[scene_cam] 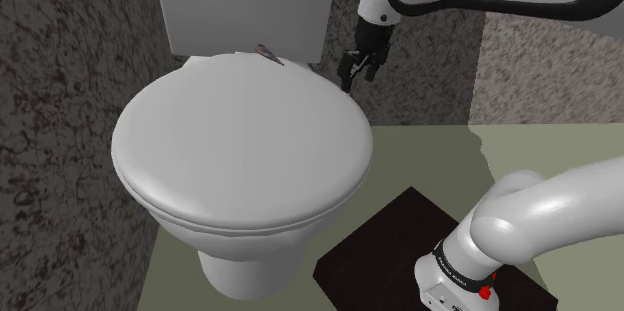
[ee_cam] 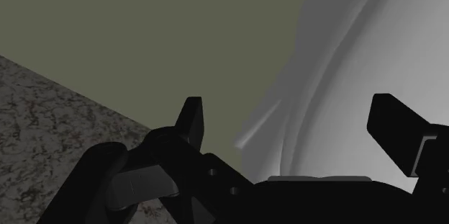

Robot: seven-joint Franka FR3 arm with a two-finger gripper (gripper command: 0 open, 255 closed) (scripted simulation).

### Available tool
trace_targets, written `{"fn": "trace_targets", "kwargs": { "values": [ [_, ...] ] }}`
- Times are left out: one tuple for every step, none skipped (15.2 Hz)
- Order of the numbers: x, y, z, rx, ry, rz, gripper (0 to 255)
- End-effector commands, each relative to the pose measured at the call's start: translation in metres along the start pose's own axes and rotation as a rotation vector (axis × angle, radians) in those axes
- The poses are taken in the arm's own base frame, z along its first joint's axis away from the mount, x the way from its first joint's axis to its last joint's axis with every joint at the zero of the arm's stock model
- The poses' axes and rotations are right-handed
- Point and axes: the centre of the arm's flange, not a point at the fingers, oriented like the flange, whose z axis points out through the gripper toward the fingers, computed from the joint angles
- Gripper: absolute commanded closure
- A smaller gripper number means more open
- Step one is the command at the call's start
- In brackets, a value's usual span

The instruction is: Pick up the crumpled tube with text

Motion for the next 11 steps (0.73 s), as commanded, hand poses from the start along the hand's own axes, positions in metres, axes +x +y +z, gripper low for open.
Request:
{"fn": "trace_targets", "kwargs": {
  "values": [
    [0.02, -0.01, -0.001, 0.005, 0.014, 0.022, 0],
    [0.031, -0.016, -0.002, 0.006, 0.02, 0.032, 0],
    [0.042, -0.021, -0.003, 0.008, 0.026, 0.042, 0],
    [0.053, -0.026, -0.004, 0.01, 0.033, 0.052, 0],
    [0.064, -0.031, -0.005, 0.011, 0.039, 0.063, 0],
    [0.075, -0.036, -0.006, 0.013, 0.045, 0.073, 0],
    [0.086, -0.041, -0.007, 0.015, 0.051, 0.083, 0],
    [0.097, -0.046, -0.009, 0.017, 0.058, 0.093, 0],
    [0.109, -0.051, -0.01, 0.018, 0.064, 0.103, 0],
    [0.12, -0.055, -0.012, 0.02, 0.07, 0.114, 0],
    [0.131, -0.059, -0.013, 0.022, 0.077, 0.124, 0]
  ]
}}
